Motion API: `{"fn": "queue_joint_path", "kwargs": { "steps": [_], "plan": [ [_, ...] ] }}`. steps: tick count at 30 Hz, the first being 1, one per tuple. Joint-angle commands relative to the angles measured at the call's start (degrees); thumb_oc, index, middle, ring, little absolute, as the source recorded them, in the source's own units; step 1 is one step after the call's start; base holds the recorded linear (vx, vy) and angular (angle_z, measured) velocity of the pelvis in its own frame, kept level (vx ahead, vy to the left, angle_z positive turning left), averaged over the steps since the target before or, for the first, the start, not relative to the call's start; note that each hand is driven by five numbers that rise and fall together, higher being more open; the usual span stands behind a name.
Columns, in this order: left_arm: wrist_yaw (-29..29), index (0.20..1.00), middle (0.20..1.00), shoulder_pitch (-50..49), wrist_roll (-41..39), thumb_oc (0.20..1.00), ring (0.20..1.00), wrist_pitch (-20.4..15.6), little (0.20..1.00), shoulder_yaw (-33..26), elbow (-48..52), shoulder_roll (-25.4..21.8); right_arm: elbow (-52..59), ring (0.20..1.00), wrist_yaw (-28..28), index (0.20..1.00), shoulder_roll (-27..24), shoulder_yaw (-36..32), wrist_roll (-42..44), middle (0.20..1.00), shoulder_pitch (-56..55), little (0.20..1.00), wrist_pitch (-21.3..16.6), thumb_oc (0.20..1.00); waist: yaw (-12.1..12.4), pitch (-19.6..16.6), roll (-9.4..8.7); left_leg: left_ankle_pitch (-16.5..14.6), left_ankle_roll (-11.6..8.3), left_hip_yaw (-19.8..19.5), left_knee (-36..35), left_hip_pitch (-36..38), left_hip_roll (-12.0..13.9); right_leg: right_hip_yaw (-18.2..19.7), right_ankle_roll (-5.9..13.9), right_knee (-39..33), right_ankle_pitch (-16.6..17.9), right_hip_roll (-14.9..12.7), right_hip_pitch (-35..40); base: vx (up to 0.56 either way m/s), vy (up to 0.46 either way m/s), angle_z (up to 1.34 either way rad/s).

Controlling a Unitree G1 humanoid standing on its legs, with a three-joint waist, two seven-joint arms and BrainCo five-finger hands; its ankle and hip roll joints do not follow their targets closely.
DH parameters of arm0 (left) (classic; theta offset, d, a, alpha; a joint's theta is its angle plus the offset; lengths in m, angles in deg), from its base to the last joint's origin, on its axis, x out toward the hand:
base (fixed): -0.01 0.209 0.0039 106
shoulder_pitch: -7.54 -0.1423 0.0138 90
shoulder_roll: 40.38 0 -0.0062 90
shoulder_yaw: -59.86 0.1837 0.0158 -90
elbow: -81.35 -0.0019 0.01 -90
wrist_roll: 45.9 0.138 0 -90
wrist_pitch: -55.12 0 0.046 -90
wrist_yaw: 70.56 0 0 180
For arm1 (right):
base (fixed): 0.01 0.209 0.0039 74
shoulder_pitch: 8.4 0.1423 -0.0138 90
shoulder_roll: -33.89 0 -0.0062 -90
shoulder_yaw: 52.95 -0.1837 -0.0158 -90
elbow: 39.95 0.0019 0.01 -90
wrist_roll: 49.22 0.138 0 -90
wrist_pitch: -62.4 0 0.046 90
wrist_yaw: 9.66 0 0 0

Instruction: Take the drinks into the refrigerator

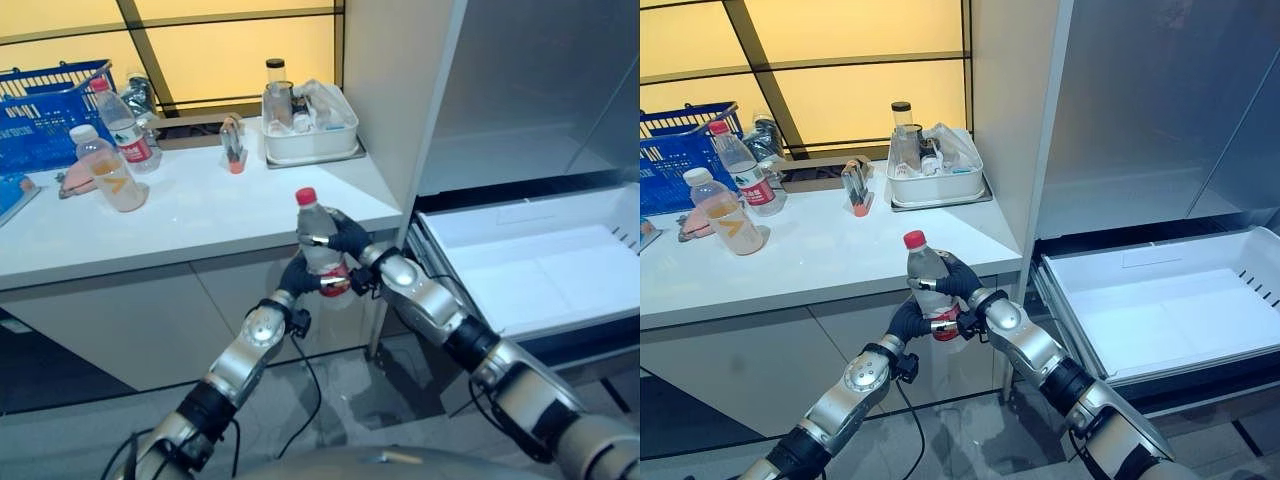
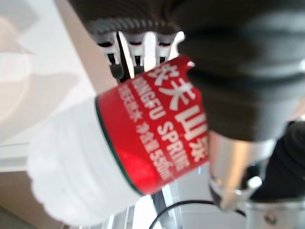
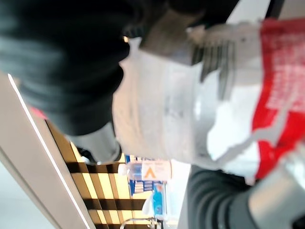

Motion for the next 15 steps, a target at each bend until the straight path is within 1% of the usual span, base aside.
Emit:
{"fn": "queue_joint_path", "kwargs": {
  "steps": [1, 4, 7, 9, 11, 15],
  "plan": [
    [1.2, 1.0, 1.0, 10.9, 0.9, 1.0, 1.0, -6.6, 1.0, 1.7, 2.0, 3.2, 6.0, 0.2, 0.2, 0.2, 4.1, -1.9, 1.5, 0.2, 4.2, 0.2, -5.1, 0.2, -0.1, 0.6, -1.95, -2.9, 1.4, 1.7, 0.1, -1.6, -1.7, 2.1, 3.46, 0.3, -6.3, -2.7, 4.4, 0.0, 0.0, 0.0],
    [1.6, 1.0, 1.0, 9.4, 0.1, 1.0, 1.0, -6.5, 1.0, 0.8, 1.9, 2.9, 8.6, 0.2, -0.1, 0.2, 2.5, -3.9, 2.1, 0.2, 2.5, 0.2, -5.7, 0.2, -0.2, 0.6, -1.83, -2.9, 1.36, 1.9, 0.1, -1.5, -1.6, 2.3, 3.48, 0.3, -6.2, -2.6, 4.3, 0.0, 0.0, 0.0],
    [3.5, 1.0, 1.0, 6.2, -1.3, 1.0, 1.0, -6.1, 1.0, -0.4, 2.5, 1.8, 12.7, 0.2, -0.3, 0.2, -0.4, -7.0, 2.8, 0.2, 0.7, 0.2, -6.6, 0.2, -0.3, 0.7, -1.75, -2.9, 1.34, 2.1, 0.1, -1.5, -1.5, 2.6, 3.53, 0.3, -6.2, -2.4, 4.0, 0.0, 0.0, 0.0],
    [4.9, 1.0, 1.0, 2.9, -2.3, 1.0, 1.0, -5.9, 1.0, -1.6, 2.9, 0.7, 15.4, 0.2, -0.4, 0.2, -2.9, -9.9, 2.9, 0.2, -0.6, 0.2, -7.2, 0.2, -0.4, 0.8, -1.77, -2.8, 1.33, 2.3, 0.1, -1.6, -1.4, 2.7, 3.56, 0.3, -6.2, -2.3, 3.7, 0.0, 0.0, 0.0],
    [7.3, 1.0, 1.0, -1.5, -2.9, 1.0, 1.0, -5.8, 1.0, -3.2, 3.4, -0.6, 18.9, 0.2, -0.1, 0.2, -6.3, -14.2, 3.4, 0.2, -2.8, 0.2, -7.9, 0.2, -0.3, 0.8, -1.74, -2.9, 1.31, 2.6, 0.1, -1.6, -1.3, 3.0, 3.63, 0.3, -6.2, -2.2, 3.4, 0.0, 0.0, 0.0],
    [10.2, 1.0, 1.0, -7.9, -4.5, 1.0, 1.0, -5.6, 1.0, -6.1, 4.2, -2.4, 21.5, 0.2, -0.5, 0.2, -11.3, -20.6, 3.9, 0.2, -5.8, 0.2, -9.3, 0.2, -0.3, 1.1, -1.73, -3.0, 1.27, 2.7, 0.1, -1.8, -1.3, 3.3, 3.76, 0.3, -6.1, -2.1, 3.1, 0.0, -0.003, -0.05]
  ]
}}
